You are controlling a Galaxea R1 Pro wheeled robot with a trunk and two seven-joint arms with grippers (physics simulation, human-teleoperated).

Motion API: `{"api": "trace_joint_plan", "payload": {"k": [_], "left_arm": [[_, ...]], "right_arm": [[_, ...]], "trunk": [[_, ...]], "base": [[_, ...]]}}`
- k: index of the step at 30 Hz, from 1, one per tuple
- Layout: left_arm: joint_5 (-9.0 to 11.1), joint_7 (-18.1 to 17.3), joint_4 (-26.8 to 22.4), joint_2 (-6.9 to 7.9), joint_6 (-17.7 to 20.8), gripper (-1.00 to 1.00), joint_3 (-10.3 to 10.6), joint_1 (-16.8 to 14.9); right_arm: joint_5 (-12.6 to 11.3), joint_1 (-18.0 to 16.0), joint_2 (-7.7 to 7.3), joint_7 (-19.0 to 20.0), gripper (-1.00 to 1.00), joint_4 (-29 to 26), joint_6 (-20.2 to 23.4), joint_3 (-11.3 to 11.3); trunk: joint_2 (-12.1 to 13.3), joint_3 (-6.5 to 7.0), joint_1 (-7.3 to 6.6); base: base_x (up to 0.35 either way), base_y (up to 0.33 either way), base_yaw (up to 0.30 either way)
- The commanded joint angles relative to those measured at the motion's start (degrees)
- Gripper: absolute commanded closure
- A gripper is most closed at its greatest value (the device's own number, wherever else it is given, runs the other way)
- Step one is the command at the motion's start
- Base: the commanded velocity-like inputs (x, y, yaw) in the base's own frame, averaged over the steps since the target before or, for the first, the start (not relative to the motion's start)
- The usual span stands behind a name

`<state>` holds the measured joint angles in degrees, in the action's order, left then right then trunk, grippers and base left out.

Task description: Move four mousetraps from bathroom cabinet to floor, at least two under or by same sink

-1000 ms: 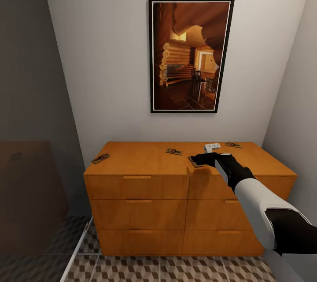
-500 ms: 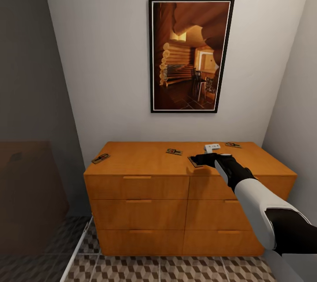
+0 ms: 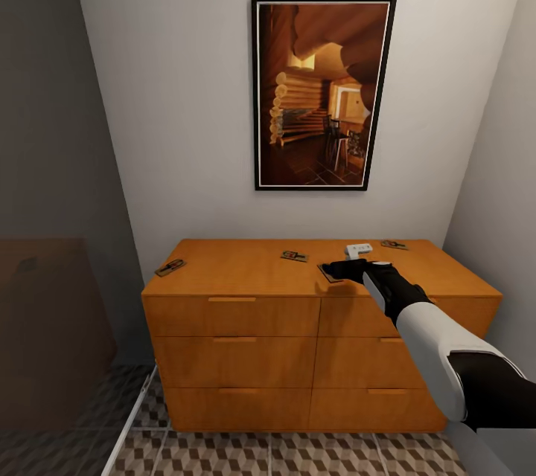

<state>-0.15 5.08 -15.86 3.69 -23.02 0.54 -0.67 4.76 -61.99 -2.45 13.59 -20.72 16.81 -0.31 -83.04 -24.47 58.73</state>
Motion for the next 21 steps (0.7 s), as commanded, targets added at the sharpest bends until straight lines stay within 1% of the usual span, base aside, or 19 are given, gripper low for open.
{"api": "trace_joint_plan", "payload": {"k": [1,9,13,21], "left_arm": [[-0.02,0.20,0.04,0.00,-0.18,-1.00,0.07,-0.03],[-0.02,0.20,0.04,0.00,-0.18,-1.00,0.07,-0.03],[-0.02,0.20,0.04,0.00,-0.18,-1.00,0.07,-0.03],[-0.02,0.20,0.04,-0.01,-0.18,-1.00,0.07,-0.03]], "right_arm": [[0.51,-0.03,-0.01,0.30,-1.00,-0.10,0.27,-0.04],[0.51,0.01,-0.01,0.30,-1.00,1.65,-0.04,-0.04],[0.51,0.02,-0.01,0.30,-1.00,2.24,-1.27,-0.04],[0.51,0.03,-0.01,0.30,-1.00,2.97,-1.74,-0.04]], "trunk": [[-0.04,-0.07,0.00],[-0.04,-0.07,0.00],[-0.04,-0.07,0.00],[-0.04,-0.07,0.00]], "base": [[0.000,0.000,0.000],[0.000,0.000,0.000],[0.000,0.000,0.000],[0.000,0.000,0.000]]}}
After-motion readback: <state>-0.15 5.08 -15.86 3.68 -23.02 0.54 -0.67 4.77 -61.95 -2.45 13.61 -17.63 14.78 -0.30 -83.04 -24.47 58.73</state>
